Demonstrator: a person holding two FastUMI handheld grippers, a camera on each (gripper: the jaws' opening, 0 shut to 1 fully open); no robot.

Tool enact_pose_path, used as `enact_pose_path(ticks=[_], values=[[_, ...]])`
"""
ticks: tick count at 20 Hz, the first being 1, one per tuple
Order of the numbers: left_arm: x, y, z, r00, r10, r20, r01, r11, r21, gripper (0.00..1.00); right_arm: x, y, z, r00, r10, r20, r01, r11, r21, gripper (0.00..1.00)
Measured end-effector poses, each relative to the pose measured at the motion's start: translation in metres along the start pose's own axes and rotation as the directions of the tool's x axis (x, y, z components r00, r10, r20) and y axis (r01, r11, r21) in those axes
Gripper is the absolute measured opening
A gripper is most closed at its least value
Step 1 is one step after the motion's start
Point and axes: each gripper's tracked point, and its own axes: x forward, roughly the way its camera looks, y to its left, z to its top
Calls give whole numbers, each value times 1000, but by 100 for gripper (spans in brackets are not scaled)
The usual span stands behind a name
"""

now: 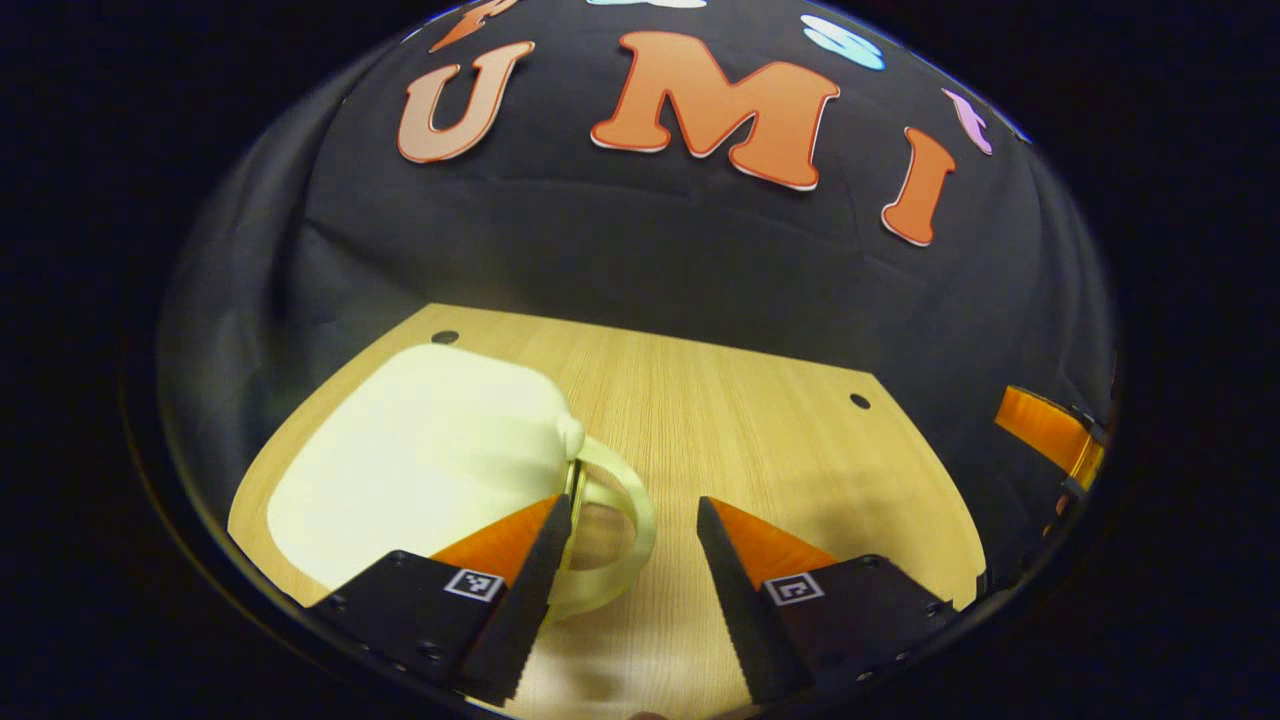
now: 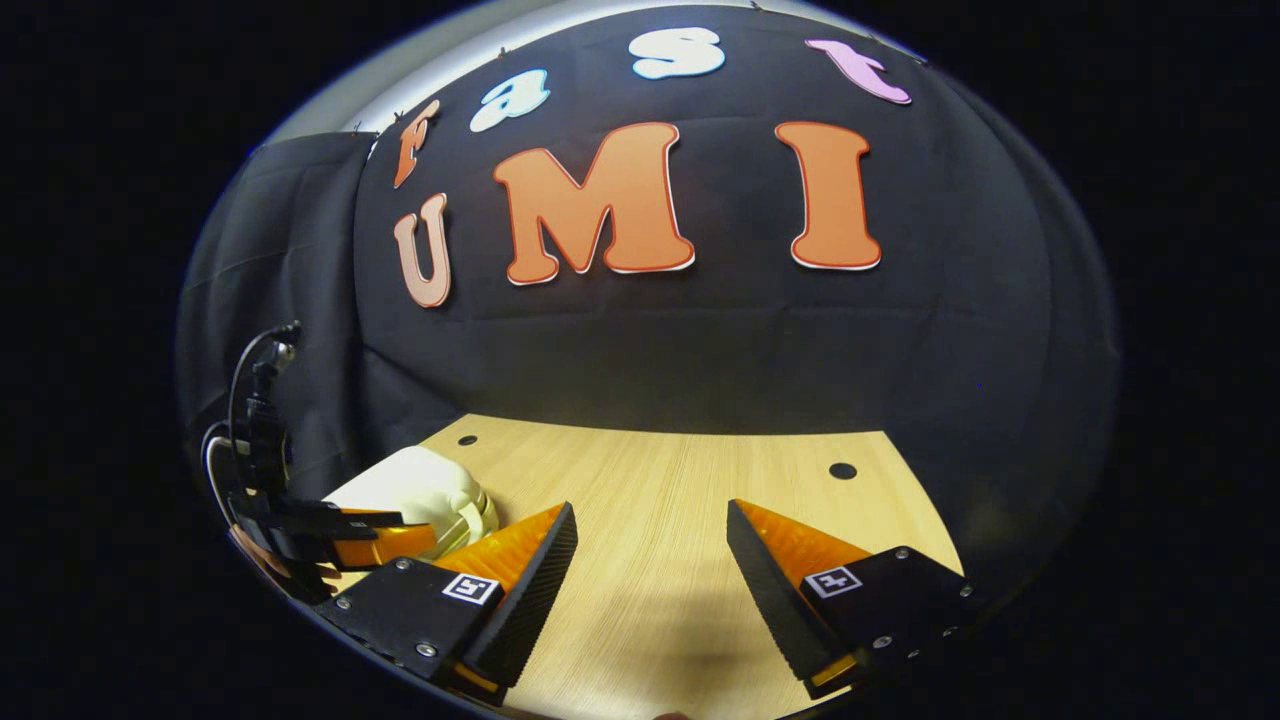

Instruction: First open the suitcase, pack the skin care products into it, and then close the suitcase.

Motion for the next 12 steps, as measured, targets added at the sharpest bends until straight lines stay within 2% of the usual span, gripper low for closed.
enact_pose_path(ticks=[1,4,5,6,7,9,11,12], values=[[-3,-4,12,1000,-7,31,8,1000,-23,86,-2,-1,6,1000,-8,20,8,1000,1,95],[-20,-13,53,991,-24,130,32,998,-57,91,-6,-1,14,998,-23,56,22,999,24,95],[-27,-15,69,985,-13,169,20,999,-41,91,-8,0,16,997,-25,67,24,1000,18,95],[-35,-20,85,976,-12,216,16,1000,-17,96,-9,0,20,996,-31,79,31,1000,4,95],[-40,-24,99,967,-8,256,5,1000,13,90,-12,-1,18,995,-33,93,35,999,-12,96],[-51,-34,114,945,-18,326,-6,997,73,90,-15,5,28,991,-35,130,41,998,-46,95],[-58,-50,128,924,-43,379,-2,993,117,97,-14,14,43,983,-27,182,43,995,-85,95],[-63,-57,134,918,-55,392,2,991,134,97,-15,20,48,978,-17,206,39,994,-100,95]])
